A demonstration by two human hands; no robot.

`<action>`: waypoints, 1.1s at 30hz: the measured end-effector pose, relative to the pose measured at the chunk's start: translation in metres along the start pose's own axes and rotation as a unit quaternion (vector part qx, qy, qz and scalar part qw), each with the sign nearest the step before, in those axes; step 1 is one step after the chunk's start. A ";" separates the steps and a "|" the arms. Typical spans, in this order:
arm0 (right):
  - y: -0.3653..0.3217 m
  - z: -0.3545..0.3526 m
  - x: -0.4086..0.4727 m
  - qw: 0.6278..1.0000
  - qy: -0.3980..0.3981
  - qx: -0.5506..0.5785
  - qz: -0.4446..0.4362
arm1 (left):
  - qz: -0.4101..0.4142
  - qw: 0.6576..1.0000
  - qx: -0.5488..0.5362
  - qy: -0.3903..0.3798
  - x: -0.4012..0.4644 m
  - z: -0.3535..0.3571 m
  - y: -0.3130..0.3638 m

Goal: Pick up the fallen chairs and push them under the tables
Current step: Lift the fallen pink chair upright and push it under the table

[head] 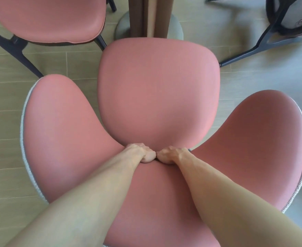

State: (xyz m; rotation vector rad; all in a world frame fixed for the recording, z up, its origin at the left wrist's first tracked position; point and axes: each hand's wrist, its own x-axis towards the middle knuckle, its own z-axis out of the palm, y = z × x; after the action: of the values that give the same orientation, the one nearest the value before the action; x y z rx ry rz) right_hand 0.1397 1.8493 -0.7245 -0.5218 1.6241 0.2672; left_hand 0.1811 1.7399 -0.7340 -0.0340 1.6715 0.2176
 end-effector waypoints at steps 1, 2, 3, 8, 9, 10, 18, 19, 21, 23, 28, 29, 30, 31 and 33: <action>0.001 0.000 -0.001 1.000 0.006 0.010 0.000 | -0.003 1.000 -0.007 0.000 -0.001 0.000 0.000; 0.002 -0.001 -0.002 1.000 0.009 0.018 -0.001 | -0.007 1.000 -0.014 0.000 -0.002 -0.002 -0.001; 0.002 -0.005 -0.004 1.000 0.013 0.022 -0.004 | -0.010 1.000 -0.018 0.002 -0.003 -0.005 -0.001; 0.004 -0.034 -0.019 0.999 0.012 -0.020 -0.023 | 0.003 1.000 -0.004 -0.004 -0.015 -0.032 -0.002; 0.006 -0.038 -0.020 0.999 0.016 -0.024 -0.023 | 0.002 1.000 -0.002 -0.002 -0.016 -0.036 -0.001; 0.007 -0.043 -0.020 0.999 0.020 -0.025 -0.022 | 0.003 1.000 -0.001 0.003 -0.016 -0.041 -0.002; 0.019 -0.081 -0.007 0.999 0.027 -0.039 -0.022 | 0.015 1.000 -0.014 0.019 -0.007 -0.077 -0.006; 0.020 -0.084 -0.005 0.999 0.027 -0.039 -0.021 | 0.013 1.000 -0.013 0.020 -0.005 -0.080 -0.007; 0.021 -0.088 -0.001 0.999 0.027 -0.036 -0.020 | 0.014 1.000 -0.009 0.017 -0.001 -0.085 -0.009; 0.022 -0.093 0.002 0.999 0.030 -0.032 -0.022 | 0.015 1.000 -0.008 0.015 0.001 -0.090 -0.011; 0.022 -0.093 0.013 0.999 0.029 -0.019 -0.022 | 0.021 1.000 -0.009 0.018 0.007 -0.091 -0.014; 0.022 -0.092 0.015 0.999 0.032 -0.011 -0.017 | 0.019 1.000 -0.013 0.020 0.008 -0.090 -0.014; 0.022 -0.091 0.017 0.999 0.036 -0.007 -0.012 | 0.019 1.000 -0.014 0.021 0.009 -0.091 -0.014; 0.021 -0.092 0.016 0.999 0.037 -0.007 -0.006 | 0.018 1.000 -0.016 0.018 0.008 -0.092 -0.014; 0.020 -0.093 0.013 1.000 0.027 -0.010 0.005 | 0.014 1.000 -0.020 0.000 0.005 -0.094 -0.012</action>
State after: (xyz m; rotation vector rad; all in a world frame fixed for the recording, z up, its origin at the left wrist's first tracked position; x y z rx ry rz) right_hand 0.0482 1.8216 -0.7277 -0.5414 1.6771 0.2793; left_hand 0.0900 1.7134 -0.7315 -0.0393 1.6692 0.2723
